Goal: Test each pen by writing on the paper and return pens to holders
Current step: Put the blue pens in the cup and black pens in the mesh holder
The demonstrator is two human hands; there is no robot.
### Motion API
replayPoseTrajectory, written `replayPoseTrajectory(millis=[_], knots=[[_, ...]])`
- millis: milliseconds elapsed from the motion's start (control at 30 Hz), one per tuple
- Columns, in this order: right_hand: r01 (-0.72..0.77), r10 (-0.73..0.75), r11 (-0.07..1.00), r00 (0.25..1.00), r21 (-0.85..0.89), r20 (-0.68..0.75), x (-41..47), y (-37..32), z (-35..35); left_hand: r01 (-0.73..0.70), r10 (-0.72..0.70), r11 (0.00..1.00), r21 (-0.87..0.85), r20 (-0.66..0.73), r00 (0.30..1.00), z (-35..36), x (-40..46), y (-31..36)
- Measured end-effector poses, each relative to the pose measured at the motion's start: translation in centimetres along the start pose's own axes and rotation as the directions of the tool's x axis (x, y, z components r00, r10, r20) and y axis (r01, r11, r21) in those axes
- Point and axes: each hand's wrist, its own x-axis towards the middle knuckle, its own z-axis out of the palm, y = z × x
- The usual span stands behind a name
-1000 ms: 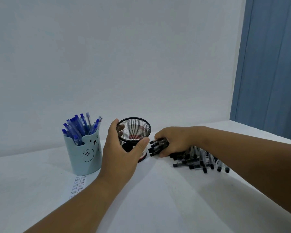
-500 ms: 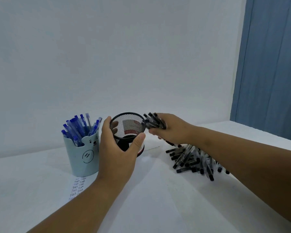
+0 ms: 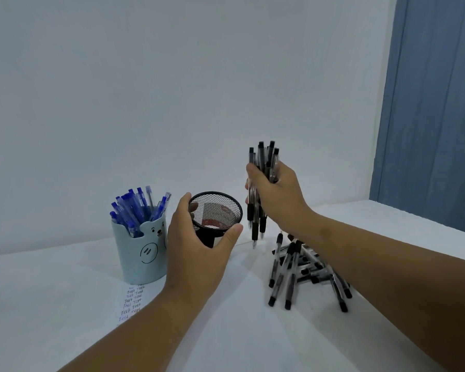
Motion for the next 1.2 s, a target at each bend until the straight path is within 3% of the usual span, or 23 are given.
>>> replayPoseTrajectory(millis=[267, 367, 467, 633, 867, 1200], knots=[[-0.044, 0.06, 0.979, 0.995, 0.198, -0.076, 0.0, -3.2, 1.7, -0.047, 0.047, 0.999, -0.008, -0.057, 0.997, 0.1, 0.0, -0.1], [-0.105, 0.151, 0.953, 0.978, 0.283, -0.146, -0.2, -3.8, 2.7, -0.07, 0.067, 0.997, -0.031, -0.101, 0.993, 0.1, 0.1, 0.0], [-0.193, 0.306, 0.891, 0.924, 0.41, -0.228, -0.8, -3.6, 3.5, -0.107, 0.1, 0.994, -0.038, -0.152, 0.983, 0.1, 0.2, -0.1], [-0.313, 0.53, 0.749, 0.812, 0.584, -0.244, -1.8, -2.6, 3.8, -0.147, 0.145, 0.989, 0.0, -0.136, 0.98, 0.2, 0.1, -0.2], [-0.264, 0.424, 0.826, 0.873, 0.498, -0.241, -2.8, -2.2, 4.2, -0.148, 0.155, 0.987, 0.068, -0.101, 0.983, 0.6, 0.2, -1.0], [-0.222, 0.318, 0.884, 0.931, 0.412, -0.181, -3.9, -2.4, 4.5, -0.128, 0.148, 0.985, 0.112, -0.193, 0.97, 0.7, 0.2, -0.4]])
